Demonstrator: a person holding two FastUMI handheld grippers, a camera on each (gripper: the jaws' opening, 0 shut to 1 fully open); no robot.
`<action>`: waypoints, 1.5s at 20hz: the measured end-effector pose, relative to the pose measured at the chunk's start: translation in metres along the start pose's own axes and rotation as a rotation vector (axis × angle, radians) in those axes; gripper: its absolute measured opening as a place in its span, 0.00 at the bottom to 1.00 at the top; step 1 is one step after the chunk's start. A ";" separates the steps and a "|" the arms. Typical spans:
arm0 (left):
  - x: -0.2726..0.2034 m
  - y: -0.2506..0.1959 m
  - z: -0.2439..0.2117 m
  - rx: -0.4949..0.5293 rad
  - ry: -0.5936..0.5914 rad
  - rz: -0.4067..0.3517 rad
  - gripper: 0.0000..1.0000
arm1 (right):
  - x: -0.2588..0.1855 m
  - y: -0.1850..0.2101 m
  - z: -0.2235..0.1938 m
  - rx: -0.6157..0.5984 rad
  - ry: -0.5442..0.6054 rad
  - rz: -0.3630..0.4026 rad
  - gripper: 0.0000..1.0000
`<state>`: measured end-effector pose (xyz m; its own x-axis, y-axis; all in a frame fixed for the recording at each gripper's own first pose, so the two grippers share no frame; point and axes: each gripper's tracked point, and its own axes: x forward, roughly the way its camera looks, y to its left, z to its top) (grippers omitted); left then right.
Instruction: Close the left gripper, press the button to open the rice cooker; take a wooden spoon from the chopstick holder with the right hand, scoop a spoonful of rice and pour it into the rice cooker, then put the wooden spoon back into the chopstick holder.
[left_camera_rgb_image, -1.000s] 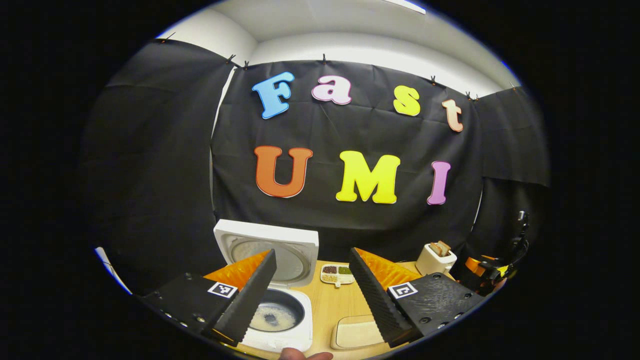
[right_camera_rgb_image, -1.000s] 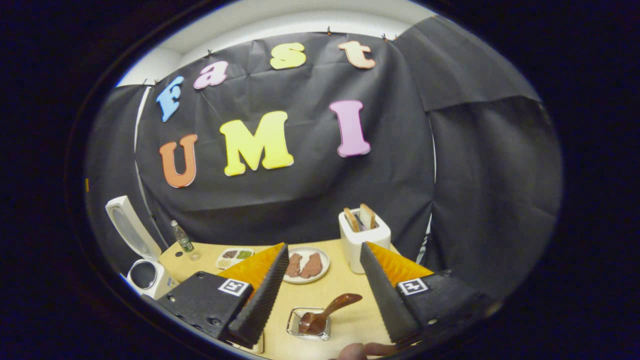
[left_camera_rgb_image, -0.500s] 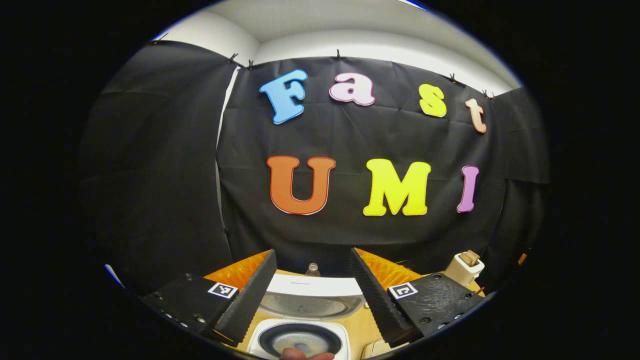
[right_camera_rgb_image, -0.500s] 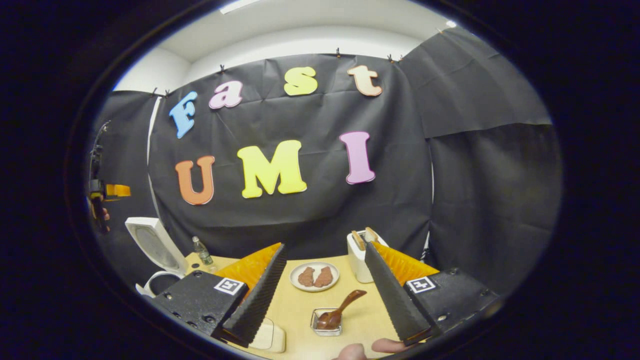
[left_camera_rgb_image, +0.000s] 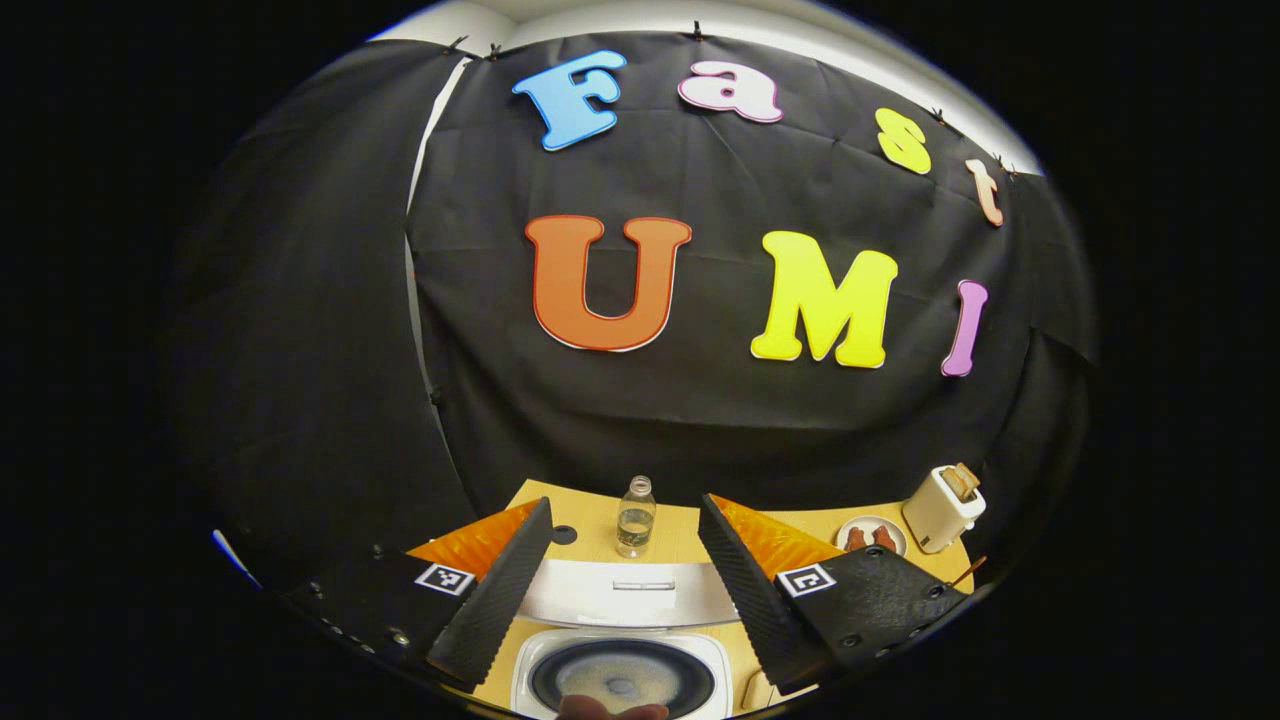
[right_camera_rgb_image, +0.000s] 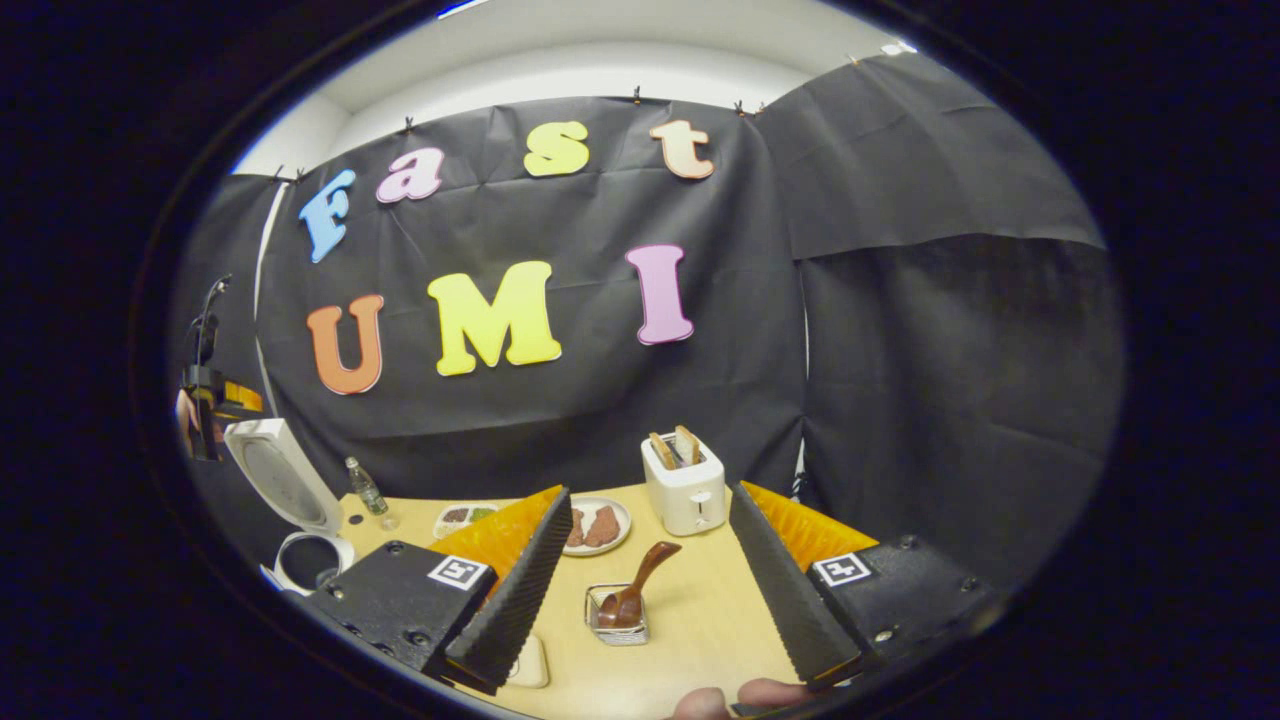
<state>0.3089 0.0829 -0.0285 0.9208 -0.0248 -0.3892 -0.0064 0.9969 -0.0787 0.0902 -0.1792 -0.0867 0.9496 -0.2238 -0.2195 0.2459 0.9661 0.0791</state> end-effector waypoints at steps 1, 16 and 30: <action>0.000 0.003 -0.006 0.011 0.023 0.012 0.94 | 0.001 0.005 0.000 -0.002 0.002 0.010 1.00; -0.102 -0.011 -0.116 -0.042 0.228 -0.042 0.96 | -0.011 0.090 -0.013 -0.058 0.017 0.253 1.00; -0.113 -0.005 -0.251 -0.046 0.453 0.001 0.95 | -0.036 0.120 -0.045 -0.059 0.087 0.313 1.00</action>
<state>0.1073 0.0622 -0.2142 0.6576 -0.0645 -0.7506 -0.0336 0.9928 -0.1148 0.0770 -0.0491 -0.1135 0.9566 0.0946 -0.2756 -0.0693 0.9925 0.1002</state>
